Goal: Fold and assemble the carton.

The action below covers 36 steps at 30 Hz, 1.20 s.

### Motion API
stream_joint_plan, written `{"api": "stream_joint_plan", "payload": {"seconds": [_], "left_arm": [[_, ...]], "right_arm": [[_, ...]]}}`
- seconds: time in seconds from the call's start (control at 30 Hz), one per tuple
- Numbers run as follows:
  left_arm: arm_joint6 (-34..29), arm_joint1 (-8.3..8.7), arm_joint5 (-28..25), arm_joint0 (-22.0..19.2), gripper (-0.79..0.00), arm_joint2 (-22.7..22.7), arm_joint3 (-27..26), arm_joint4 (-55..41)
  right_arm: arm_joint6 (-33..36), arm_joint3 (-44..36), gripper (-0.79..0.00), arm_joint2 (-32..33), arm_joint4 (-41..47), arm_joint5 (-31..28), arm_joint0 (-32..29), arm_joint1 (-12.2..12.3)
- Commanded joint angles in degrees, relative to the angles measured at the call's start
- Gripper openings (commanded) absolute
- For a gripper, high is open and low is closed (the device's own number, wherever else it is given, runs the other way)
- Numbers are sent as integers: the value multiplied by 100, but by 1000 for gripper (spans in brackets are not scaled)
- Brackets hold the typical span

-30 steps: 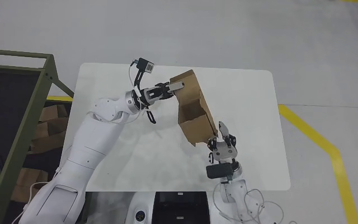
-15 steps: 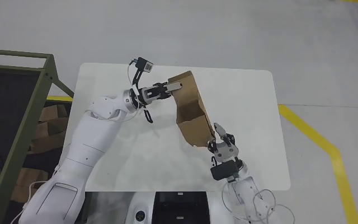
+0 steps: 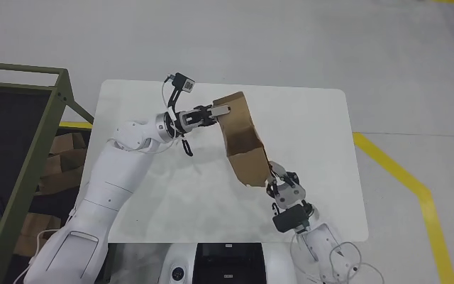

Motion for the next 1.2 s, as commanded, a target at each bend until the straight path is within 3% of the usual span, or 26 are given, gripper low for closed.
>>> {"api": "stream_joint_plan", "payload": {"seconds": [0.0, 0.07, 0.1, 0.13, 0.17, 0.2, 0.43, 0.7, 0.97, 1.1, 1.17], "left_arm": [[-6, -2, 4, 6, -785, 1, -7, 3], [-39, -3, 18, 10, -785, 10, -15, 22], [-57, -3, 26, 11, -720, 14, -14, 29], [-103, -3, 43, 7, -483, 26, -16, 43], [-139, -2, 68, -1, -111, 33, -6, 67], [-152, -1, 89, -7, 0, 37, 6, 91], [-392, 55, 68, -3, 0, -59, 132, 486], [-890, 253, -371, 290, 0, -604, 148, 982], [-575, 578, -687, 1052, 0, -1115, -859, 1810], [-448, 749, -815, 1430, 0, -1147, -1592, 1800], [-499, 779, -763, 1483, 0, -1128, -1713, 1743]], "right_arm": [[-8, -10, -785, 44, 17, -160, -3, 19], [3, -39, -785, 112, 62, -269, -19, 38], [28, -55, -785, 138, 83, -296, -29, 45], [49, -76, -785, 156, 88, -319, -33, 51], [80, -87, -785, 174, 106, -336, -38, 56], [120, -102, -785, 191, 122, -353, -40, 61], [356, -283, -785, 463, 160, -639, -120, 128], [989, -817, -785, 1029, -121, -1041, -547, 257], [2022, -1353, -785, 1422, -527, -1779, -891, 370], [2368, -1562, -785, 1458, -709, -2072, -949, 408], [2405, -1597, -785, 1449, -683, -2126, -969, 412]]}}
